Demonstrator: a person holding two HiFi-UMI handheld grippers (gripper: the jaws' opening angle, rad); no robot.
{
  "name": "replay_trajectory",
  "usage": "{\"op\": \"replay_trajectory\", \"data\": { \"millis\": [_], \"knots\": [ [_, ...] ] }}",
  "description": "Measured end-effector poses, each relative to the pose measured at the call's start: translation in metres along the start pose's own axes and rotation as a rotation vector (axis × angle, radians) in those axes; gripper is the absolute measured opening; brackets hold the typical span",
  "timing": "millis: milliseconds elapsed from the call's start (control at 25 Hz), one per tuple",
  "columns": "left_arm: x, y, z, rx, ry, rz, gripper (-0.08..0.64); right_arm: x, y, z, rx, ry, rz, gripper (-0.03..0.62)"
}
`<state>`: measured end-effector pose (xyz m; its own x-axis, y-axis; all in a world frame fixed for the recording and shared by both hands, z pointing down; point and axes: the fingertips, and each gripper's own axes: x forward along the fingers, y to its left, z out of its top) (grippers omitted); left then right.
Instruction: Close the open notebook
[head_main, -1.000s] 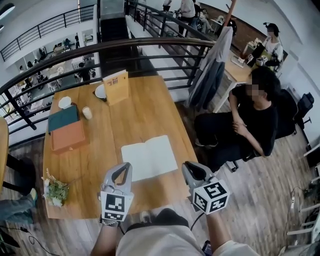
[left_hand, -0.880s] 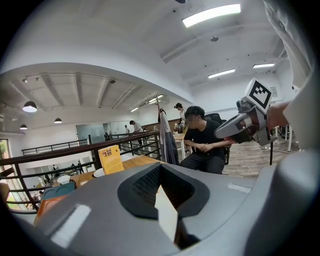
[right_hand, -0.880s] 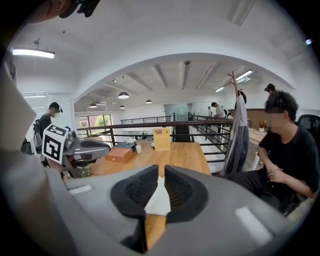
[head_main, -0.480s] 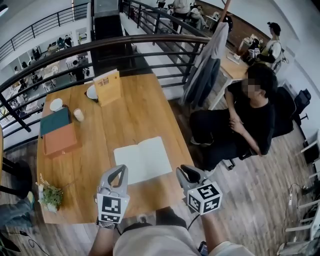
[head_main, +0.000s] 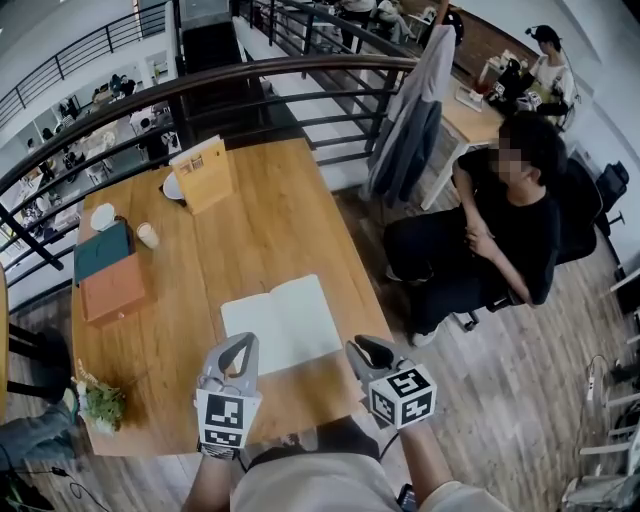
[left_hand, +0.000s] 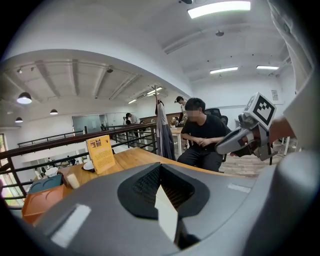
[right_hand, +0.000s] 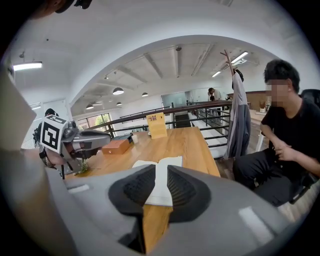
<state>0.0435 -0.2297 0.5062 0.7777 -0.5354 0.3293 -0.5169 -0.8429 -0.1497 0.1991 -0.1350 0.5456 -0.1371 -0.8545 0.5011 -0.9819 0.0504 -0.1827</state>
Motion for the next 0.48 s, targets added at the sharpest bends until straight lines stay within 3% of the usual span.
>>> {"op": "replay_trajectory", "data": {
  "millis": [480],
  "knots": [
    [0.021,-0.002,-0.032,0.045,0.094,-0.007,0.006,0.035,-0.018,-0.032,0.029,0.079,0.031,0.115]
  ]
}}
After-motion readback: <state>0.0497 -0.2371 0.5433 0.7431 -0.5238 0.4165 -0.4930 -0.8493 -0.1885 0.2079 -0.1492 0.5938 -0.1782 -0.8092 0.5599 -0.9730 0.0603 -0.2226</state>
